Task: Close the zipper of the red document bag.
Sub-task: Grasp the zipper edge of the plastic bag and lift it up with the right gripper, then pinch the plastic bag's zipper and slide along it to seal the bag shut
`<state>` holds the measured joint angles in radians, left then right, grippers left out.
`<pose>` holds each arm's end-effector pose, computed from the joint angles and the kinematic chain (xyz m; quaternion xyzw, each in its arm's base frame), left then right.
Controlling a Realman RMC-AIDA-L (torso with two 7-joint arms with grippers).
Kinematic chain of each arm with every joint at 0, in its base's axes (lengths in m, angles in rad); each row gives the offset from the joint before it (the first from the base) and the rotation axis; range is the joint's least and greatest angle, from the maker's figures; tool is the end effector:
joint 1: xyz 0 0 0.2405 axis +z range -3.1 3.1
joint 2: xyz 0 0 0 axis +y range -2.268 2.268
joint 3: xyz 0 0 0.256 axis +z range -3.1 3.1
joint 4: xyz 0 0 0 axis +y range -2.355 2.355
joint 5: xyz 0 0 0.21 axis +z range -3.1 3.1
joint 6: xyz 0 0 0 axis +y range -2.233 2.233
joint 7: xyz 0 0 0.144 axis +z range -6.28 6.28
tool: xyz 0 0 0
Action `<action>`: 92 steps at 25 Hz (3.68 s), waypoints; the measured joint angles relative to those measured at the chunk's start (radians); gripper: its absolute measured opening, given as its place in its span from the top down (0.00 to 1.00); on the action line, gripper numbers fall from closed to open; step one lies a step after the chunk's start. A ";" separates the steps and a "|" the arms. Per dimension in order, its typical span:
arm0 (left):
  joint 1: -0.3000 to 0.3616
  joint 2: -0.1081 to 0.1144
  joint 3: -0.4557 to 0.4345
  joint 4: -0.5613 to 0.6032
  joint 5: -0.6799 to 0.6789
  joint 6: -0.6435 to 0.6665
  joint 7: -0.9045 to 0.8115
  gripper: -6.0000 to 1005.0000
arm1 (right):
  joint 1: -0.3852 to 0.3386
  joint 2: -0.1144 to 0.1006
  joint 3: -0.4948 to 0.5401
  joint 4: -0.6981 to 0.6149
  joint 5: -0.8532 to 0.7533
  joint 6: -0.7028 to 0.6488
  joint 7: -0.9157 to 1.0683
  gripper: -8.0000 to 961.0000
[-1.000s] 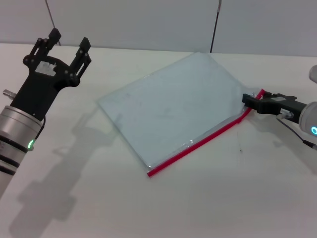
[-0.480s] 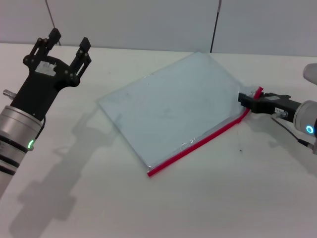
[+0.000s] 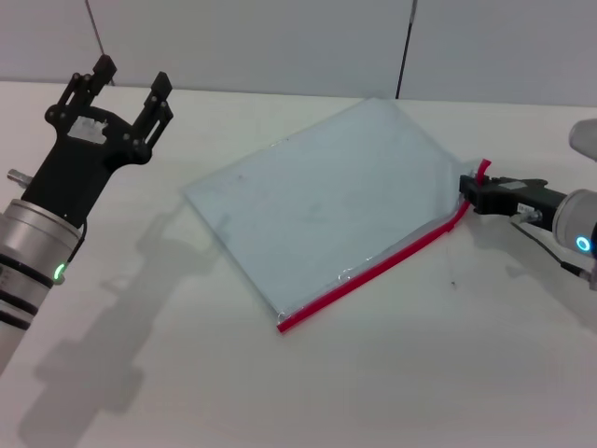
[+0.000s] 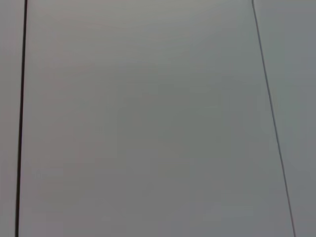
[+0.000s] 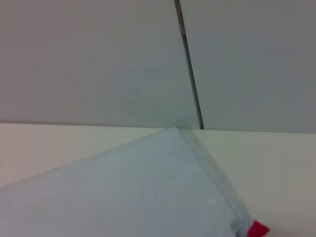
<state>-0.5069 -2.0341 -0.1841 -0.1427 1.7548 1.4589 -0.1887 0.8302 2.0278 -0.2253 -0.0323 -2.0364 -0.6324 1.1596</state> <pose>-0.2878 0.3302 -0.0003 -0.7133 -0.1273 -0.3969 0.5634 0.2899 0.4178 -0.0563 -0.8201 0.4059 0.1549 0.3724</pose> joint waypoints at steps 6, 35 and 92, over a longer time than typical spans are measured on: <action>-0.002 0.000 0.000 0.000 0.000 -0.002 0.000 0.32 | 0.004 0.000 -0.025 0.000 -0.001 -0.002 0.000 0.82; -0.079 -0.002 0.209 -0.016 0.000 -0.103 0.000 0.33 | -0.008 -0.003 -0.031 -0.001 -0.001 -0.204 0.100 0.98; -0.224 -0.009 0.181 -0.287 -0.002 -0.521 0.799 0.34 | 0.050 0.003 -0.031 0.035 0.000 -0.340 0.101 0.98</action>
<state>-0.7305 -2.0427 -0.0028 -0.4295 1.7532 0.9374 0.6099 0.8807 2.0309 -0.2562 0.0032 -2.0366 -0.9719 1.2609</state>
